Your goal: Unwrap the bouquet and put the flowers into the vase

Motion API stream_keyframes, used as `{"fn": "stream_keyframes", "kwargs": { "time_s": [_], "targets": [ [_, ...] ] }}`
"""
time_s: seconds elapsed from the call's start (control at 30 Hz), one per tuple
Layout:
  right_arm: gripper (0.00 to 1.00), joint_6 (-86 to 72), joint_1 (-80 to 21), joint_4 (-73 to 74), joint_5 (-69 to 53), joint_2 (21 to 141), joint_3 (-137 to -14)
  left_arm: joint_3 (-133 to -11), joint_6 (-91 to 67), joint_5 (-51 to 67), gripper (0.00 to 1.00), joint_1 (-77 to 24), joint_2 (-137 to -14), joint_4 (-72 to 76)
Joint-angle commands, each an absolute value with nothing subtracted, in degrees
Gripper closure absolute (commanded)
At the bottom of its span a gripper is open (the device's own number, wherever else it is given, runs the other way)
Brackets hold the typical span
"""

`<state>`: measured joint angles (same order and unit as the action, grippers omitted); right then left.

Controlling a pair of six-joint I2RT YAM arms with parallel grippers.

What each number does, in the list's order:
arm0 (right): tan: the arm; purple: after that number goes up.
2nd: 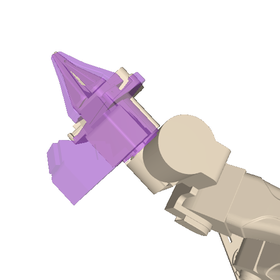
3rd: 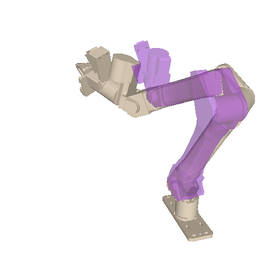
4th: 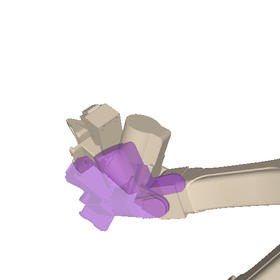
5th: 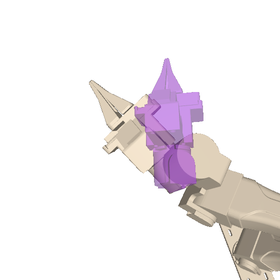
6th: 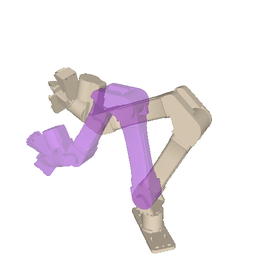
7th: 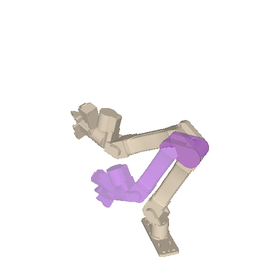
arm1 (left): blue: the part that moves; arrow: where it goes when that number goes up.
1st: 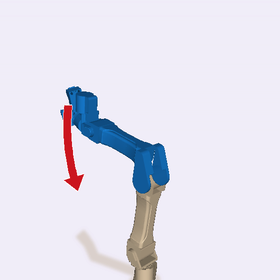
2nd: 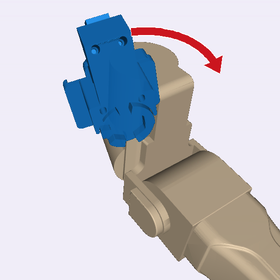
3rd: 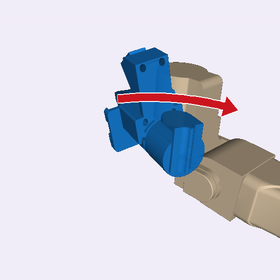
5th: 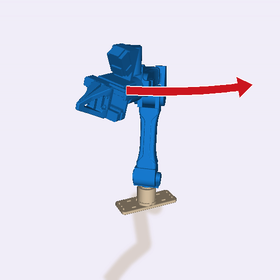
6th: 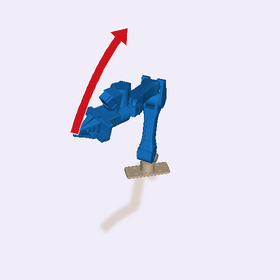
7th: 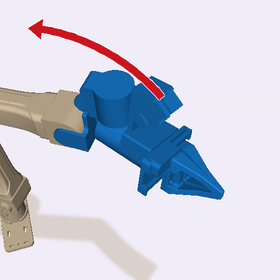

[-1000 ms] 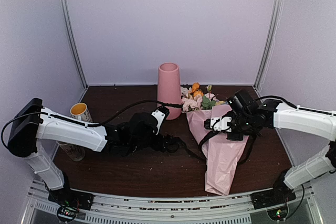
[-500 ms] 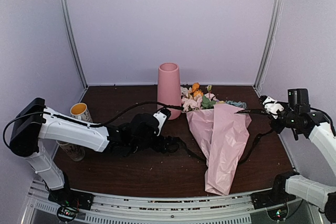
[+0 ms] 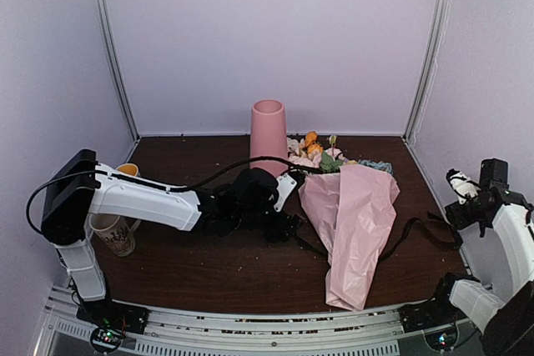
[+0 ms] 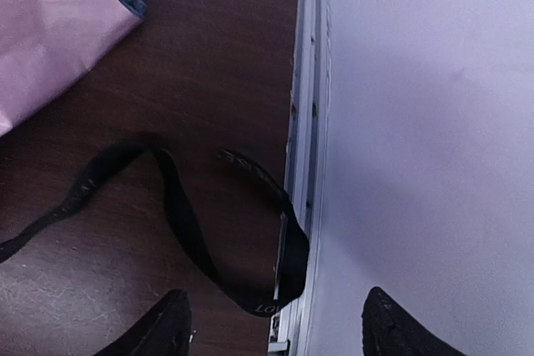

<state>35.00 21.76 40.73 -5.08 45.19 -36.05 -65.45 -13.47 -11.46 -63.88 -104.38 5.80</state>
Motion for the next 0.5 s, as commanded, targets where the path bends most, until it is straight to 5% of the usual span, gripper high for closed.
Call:
{"fn": "stream_keyframes", "kwargs": {
  "time_s": [0.0,0.23,0.47],
  "targets": [
    [0.26,32.97,21.58,46.3,-19.4,39.36,-42.15,-71.62,-10.83,-5.71,0.18,-64.16,-109.43,3.85],
    [0.27,28.54,19.53,45.22,-28.09,40.98,-47.39,-80.48,-9.59,2.33,0.3,-64.16,-117.19,5.03],
    [0.29,27.82,19.34,45.53,-34.56,39.58,-49.19,-91.63,-5.61,11.09,0.79,-66.62,-122.44,1.86]
  ]
}}
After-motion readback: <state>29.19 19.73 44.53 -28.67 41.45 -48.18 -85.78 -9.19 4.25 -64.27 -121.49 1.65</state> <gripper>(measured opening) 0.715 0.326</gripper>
